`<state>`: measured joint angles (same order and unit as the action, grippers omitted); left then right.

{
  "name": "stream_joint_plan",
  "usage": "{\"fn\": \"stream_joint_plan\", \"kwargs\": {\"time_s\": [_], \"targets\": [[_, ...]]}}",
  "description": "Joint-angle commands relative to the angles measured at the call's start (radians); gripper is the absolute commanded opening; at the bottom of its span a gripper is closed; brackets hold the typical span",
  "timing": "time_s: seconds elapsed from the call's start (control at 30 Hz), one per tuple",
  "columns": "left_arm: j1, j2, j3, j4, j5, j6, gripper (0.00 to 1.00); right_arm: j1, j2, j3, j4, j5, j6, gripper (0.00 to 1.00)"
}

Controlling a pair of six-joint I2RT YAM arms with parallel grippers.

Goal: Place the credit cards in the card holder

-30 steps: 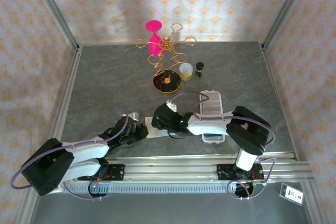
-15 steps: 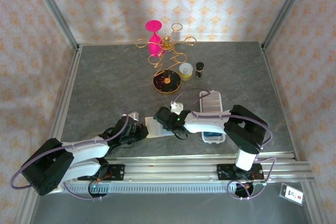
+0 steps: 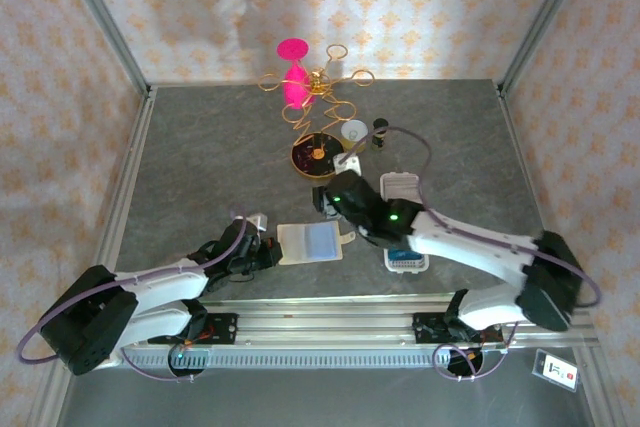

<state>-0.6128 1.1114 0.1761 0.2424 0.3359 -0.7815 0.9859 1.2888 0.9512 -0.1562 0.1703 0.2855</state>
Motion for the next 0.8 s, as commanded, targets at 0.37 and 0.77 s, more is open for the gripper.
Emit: {"fn": "stream_joint_plan", "kwargs": {"time_s": [0.37,0.77], "targets": [[-0.040,-0.185,-0.024,-0.152,0.066,-0.042,0.00,-0.002,-0.372,-0.101,-0.395,-0.319,-1.180,0.82],[-0.070,-0.303,-0.110,-0.167,0.054,-0.108,0.02,-0.150,-0.455,-0.240,-0.653,-0.195,-1.445,0.80]]}}
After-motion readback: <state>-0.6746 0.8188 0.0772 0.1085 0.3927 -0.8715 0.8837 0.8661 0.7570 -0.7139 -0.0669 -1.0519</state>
